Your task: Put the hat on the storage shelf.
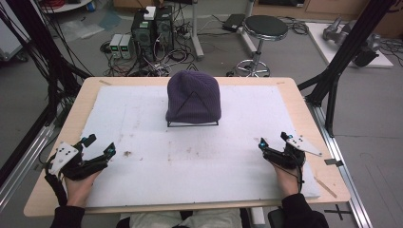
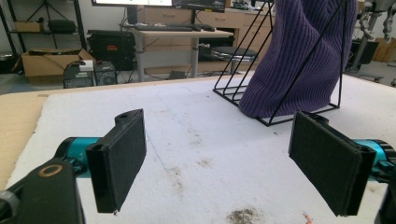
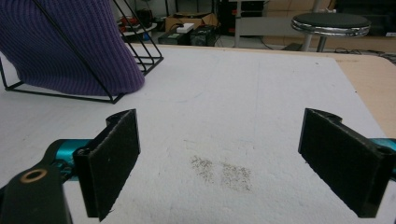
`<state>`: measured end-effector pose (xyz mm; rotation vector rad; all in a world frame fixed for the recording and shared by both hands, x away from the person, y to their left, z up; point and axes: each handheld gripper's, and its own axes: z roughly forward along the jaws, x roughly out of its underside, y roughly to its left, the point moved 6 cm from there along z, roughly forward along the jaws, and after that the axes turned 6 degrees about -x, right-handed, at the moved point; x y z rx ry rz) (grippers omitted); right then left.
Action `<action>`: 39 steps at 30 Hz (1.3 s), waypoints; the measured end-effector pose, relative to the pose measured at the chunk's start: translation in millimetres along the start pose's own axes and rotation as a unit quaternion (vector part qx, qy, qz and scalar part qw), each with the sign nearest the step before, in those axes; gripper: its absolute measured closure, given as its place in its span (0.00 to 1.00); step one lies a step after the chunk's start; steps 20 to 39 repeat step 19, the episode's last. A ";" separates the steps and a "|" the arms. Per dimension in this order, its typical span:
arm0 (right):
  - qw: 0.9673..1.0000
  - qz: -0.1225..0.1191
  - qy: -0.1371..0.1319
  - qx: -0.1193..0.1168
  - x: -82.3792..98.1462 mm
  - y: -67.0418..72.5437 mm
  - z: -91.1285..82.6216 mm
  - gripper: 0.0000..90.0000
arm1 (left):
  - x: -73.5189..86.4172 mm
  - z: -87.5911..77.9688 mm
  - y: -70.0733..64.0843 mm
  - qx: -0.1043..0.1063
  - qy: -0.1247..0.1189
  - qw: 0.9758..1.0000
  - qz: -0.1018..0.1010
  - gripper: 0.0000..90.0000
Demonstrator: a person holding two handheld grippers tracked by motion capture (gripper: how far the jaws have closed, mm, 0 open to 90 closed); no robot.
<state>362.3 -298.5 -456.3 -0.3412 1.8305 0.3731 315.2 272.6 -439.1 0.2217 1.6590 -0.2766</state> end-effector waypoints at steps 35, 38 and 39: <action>1.000 0.001 0.010 -0.004 2.3 0.4 2.0 0.13 | 3.3 2.1 -1.5 -0.003 0.014 1.000 0.013 0.21; 1.000 0.001 0.010 -0.004 2.3 0.4 2.0 0.13 | 3.3 2.1 -1.5 -0.003 0.014 1.000 0.013 0.21; 1.000 0.001 0.010 -0.004 2.3 0.4 2.0 0.13 | 3.3 2.1 -1.5 -0.003 0.014 1.000 0.013 0.21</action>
